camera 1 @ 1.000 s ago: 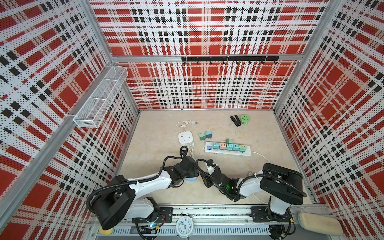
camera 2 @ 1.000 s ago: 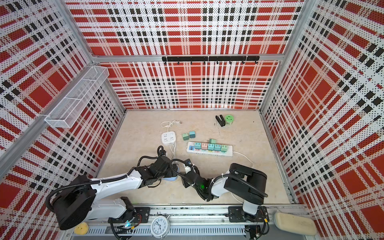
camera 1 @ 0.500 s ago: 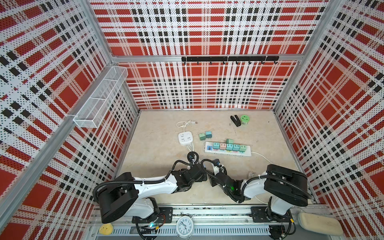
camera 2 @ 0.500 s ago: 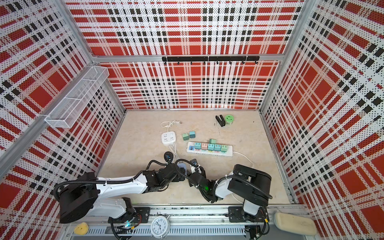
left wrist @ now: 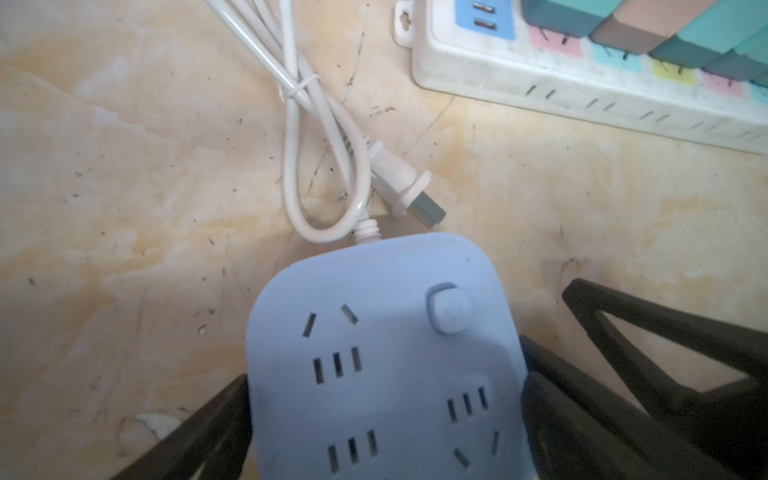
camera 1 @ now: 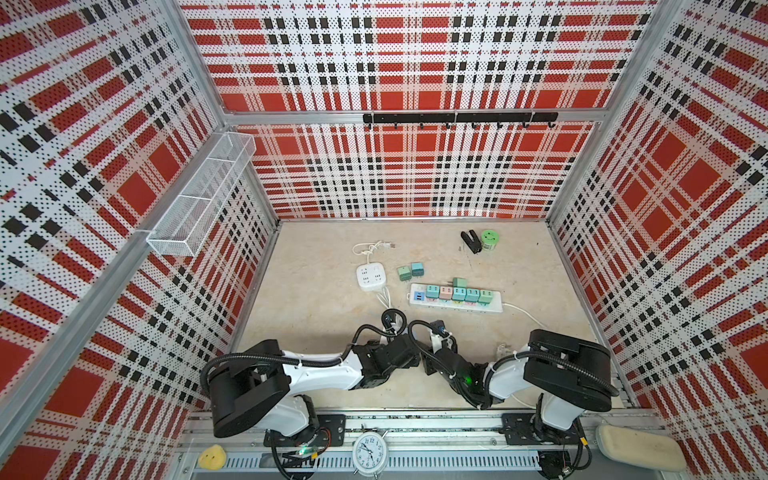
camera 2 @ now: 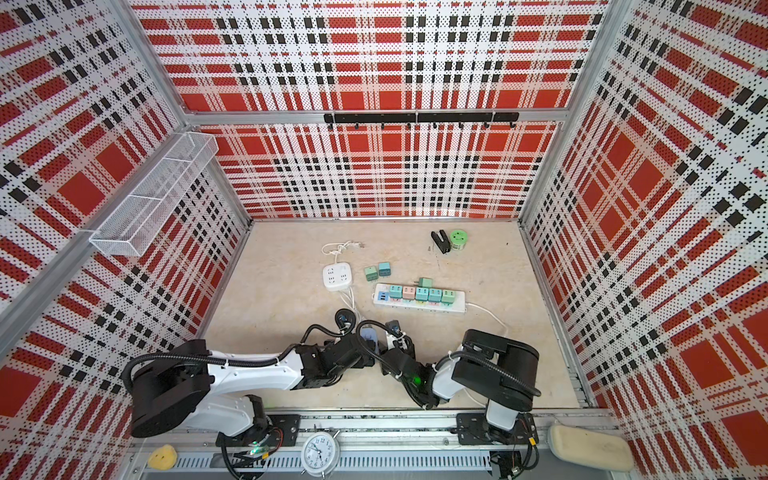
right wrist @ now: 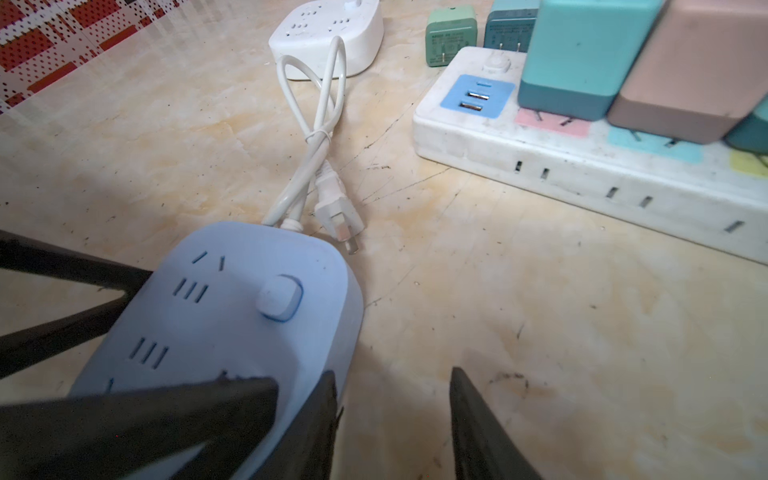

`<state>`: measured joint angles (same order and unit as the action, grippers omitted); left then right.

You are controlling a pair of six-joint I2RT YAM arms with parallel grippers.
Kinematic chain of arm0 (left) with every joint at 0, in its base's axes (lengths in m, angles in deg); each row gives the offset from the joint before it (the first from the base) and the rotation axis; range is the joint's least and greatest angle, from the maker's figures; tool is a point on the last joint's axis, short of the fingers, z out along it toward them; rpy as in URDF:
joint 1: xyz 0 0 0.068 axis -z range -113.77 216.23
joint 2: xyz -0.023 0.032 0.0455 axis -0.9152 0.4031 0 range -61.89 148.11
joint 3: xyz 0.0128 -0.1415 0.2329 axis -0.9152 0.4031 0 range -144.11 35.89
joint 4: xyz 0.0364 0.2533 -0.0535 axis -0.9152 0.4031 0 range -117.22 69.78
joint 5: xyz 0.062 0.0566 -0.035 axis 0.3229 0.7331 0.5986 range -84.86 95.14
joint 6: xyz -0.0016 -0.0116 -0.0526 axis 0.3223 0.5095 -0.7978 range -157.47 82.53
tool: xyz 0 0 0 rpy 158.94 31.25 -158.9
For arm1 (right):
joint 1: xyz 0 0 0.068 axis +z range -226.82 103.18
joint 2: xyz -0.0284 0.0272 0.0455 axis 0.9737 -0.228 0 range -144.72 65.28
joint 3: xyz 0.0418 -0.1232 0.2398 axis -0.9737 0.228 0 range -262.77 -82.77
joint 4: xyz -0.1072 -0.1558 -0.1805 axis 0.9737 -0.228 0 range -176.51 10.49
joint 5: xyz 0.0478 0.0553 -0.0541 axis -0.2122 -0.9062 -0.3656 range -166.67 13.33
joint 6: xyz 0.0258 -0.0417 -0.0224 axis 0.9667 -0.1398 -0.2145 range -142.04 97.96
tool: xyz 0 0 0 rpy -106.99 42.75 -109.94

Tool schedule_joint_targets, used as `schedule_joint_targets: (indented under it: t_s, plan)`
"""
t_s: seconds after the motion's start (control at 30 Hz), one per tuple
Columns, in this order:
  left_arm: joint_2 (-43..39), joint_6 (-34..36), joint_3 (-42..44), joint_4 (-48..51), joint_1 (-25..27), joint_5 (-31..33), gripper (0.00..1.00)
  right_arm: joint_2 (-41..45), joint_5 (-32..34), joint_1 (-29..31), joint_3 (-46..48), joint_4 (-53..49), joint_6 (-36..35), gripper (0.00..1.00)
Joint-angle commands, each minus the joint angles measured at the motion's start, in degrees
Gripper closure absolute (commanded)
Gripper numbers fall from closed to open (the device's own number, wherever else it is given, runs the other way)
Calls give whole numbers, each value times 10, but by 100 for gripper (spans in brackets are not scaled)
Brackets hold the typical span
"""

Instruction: Insert the plug

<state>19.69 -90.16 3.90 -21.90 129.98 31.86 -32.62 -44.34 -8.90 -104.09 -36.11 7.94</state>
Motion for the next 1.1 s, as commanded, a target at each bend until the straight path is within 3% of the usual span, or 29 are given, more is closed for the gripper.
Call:
schedule_joint_targets:
  t_s: [0.0,0.17,0.27,0.47,0.6,0.67,0.77,0.9,0.97,1.07]
  plan:
    - [12,-13,-22,-65,24,0,1,1,0,18,14,69,13,54]
    - [23,-23,-21,-81,38,4,1,11,11,18,30,77,15,53]
    - [16,-24,-18,-81,39,9,1,20,30,18,34,73,0,46]
    - [-76,-3,-10,-47,35,52,1,123,63,13,36,-1,-32,35]
    - [-174,-10,-39,82,17,117,1,223,59,2,-6,-145,-38,12]
    - [-230,37,-57,109,8,144,1,266,59,-4,-42,-234,-29,4]
    - [-305,143,-70,76,-56,94,1,307,108,-6,-96,-339,13,0]
    - [-349,190,-77,29,-232,-53,1,330,215,-7,-154,-447,120,0]
    - [-347,173,-71,19,-307,-82,1,333,210,-13,-174,-448,91,0]
    - [-335,201,-27,-54,-351,-75,1,322,194,-31,-235,-527,90,0]
